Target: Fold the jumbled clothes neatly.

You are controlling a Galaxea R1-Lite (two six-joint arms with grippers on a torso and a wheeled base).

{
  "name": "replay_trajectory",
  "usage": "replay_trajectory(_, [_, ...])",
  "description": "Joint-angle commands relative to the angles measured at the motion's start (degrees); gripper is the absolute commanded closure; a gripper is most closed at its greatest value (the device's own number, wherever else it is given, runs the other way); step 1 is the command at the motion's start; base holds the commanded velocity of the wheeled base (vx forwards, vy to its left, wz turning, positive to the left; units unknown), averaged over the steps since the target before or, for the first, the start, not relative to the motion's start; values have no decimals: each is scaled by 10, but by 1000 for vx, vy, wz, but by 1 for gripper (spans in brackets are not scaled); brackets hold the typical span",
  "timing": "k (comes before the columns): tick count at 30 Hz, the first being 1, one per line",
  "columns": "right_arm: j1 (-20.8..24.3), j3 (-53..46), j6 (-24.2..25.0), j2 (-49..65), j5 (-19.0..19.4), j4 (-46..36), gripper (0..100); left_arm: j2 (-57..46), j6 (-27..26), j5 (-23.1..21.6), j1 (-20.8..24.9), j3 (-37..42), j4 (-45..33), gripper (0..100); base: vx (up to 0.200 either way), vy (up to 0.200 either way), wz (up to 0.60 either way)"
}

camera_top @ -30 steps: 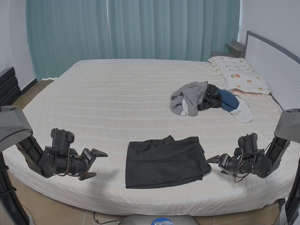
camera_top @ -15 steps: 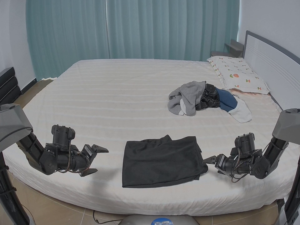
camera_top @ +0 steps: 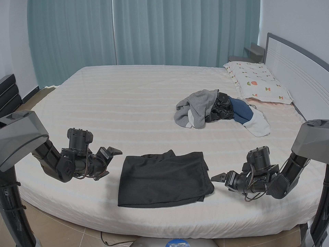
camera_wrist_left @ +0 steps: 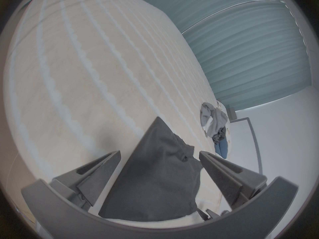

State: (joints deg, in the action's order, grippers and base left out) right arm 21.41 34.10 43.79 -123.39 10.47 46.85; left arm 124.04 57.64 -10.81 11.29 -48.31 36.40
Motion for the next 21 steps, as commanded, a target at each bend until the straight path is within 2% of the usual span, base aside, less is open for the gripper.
replay_trajectory(1, [24,19,2,-19,-1,-1,0,68,-25,32,17,-52,-6,0,0,0,0])
replay_trajectory(5, [33,39,13,-38,-1,-2,0,108,-48,82,28,-100,-7,0,0,0,0])
replay_trajectory(13, [43,40,15,-46,-1,4,0,141,-51,89,34,-166,-34,0,0,0,0])
replay_trajectory(16, [43,41,16,-46,-1,4,0,151,-51,88,39,-204,-78,0,0,0,0])
replay_trajectory(17, [43,41,16,-47,-1,5,0,154,-51,88,42,-216,-91,100,0,0,0])
replay_trajectory(21, [42,42,16,-53,-1,5,0,165,-57,90,47,-237,-118,100,0,0,0])
